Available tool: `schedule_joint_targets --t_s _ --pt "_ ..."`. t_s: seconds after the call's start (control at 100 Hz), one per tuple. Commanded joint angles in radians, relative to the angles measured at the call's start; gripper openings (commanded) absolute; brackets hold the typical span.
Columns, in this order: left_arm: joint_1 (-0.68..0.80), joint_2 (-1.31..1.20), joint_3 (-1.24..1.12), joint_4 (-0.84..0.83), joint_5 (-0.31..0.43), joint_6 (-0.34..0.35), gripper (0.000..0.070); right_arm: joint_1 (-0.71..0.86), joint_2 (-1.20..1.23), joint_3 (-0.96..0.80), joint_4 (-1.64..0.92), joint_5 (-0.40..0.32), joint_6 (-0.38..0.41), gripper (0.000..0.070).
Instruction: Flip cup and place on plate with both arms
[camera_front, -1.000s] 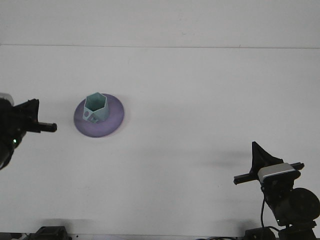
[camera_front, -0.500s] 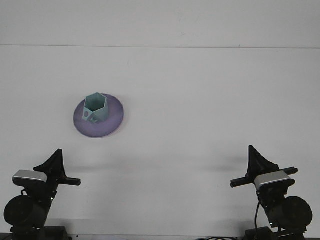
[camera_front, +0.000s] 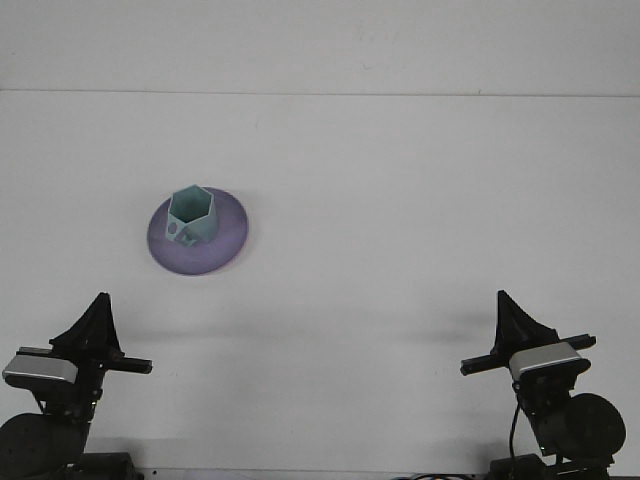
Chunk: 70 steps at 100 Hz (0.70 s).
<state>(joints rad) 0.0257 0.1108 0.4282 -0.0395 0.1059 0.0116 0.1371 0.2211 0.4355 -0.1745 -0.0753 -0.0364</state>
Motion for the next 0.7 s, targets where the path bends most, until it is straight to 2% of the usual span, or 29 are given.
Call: schedule_joint_targets --t_s 0.0,0.16,0.25,0.34,0.69 --pt "0.000 0.001 0.005 0.012 -0.003 -0.005 0.0013 0.001 0.001 0.002 0.010 0.001 0.014 0.0005" --pt "0.005 -0.001 -0.013 0.013 -0.011 0.008 0.0014 0.001 0.001 0.002 0.010 0.001 0.014 0.0005" --pt "0.010 -0.024 -0.090 0.055 -0.029 0.057 0.0014 0.001 0.001 0.002 0.010 0.001 0.014 0.0005" --pt "0.010 -0.058 -0.203 0.117 -0.081 0.052 0.0014 0.001 0.001 0.002 0.010 0.001 0.014 0.0006" --pt "0.013 -0.108 -0.414 0.200 -0.080 0.044 0.0014 0.001 0.001 0.002 0.011 0.001 0.014 0.0005"
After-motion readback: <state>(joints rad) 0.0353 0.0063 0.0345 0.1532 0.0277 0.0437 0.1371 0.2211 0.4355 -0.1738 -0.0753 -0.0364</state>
